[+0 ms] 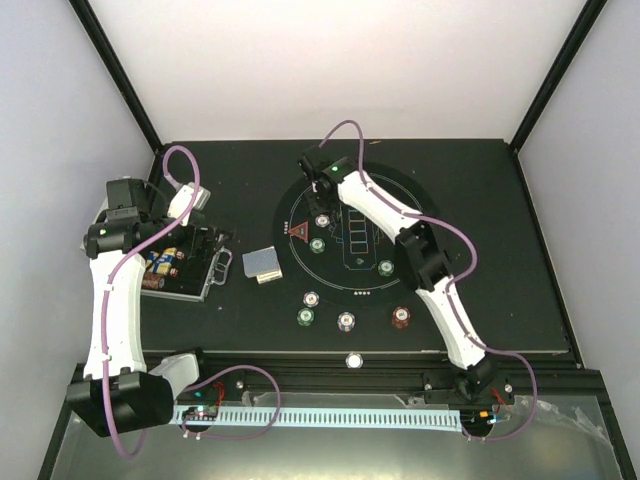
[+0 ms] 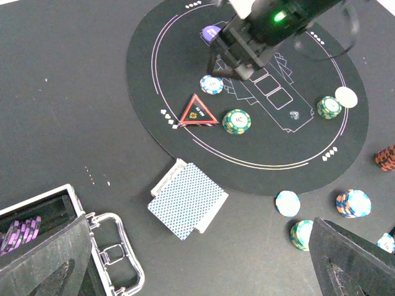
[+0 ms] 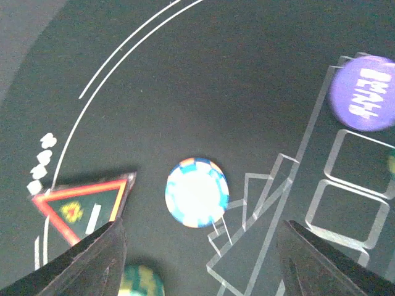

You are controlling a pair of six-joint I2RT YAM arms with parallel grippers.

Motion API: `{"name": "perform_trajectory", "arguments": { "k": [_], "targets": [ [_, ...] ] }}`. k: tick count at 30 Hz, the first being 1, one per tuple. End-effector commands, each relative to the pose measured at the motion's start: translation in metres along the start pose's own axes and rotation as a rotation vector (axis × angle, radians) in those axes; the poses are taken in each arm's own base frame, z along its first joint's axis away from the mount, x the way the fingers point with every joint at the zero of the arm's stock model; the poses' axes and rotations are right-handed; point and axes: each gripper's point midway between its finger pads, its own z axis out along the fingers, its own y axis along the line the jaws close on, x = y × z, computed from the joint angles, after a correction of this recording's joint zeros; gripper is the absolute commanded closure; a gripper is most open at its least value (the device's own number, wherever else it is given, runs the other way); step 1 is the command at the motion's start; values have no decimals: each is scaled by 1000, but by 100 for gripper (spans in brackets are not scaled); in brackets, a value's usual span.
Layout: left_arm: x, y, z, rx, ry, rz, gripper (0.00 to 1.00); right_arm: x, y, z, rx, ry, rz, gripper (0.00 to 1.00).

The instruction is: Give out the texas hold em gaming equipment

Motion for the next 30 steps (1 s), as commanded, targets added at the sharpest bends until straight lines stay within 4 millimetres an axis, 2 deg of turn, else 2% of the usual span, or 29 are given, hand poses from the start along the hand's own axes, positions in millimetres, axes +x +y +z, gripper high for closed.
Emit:
{"name": "perform_trajectory", "arguments": {
  "k": [1, 3, 10, 11, 13, 16, 20, 23, 30],
  "targets": [
    [-9, -2, -9, -13, -28, 20, 1, -10, -2, -81, -32, -91, 2, 31],
    [-10, -2, -11, -25, -30, 24, 1, 9, 6, -98, -24, -101, -30, 31],
    [-10, -9, -16, -16, -39, 17, 1, 126, 37, -135, -56, -82, -111, 24],
    [-10, -10, -16, -12, -41, 17, 1, 141, 44, -146, -77, -92, -124, 23],
    [-8, -11, -15, -12, -42, 15, 1, 176, 52, -146, -103, -55, -144, 21],
    [-6, -12, -16, -13, -44, 15, 1, 216, 57, -144, -132, -11, -153, 18],
    [-6, -15, -17, -9, -50, 13, 1, 251, 56, -132, -143, 37, -150, 16],
    [-6, -17, -18, -4, -53, 8, 1, 267, 58, -123, -158, 69, -153, 16],
    [-8, -17, -19, -4, -57, 12, 1, 283, 69, -105, -136, 123, -202, 18]
  ]
}}
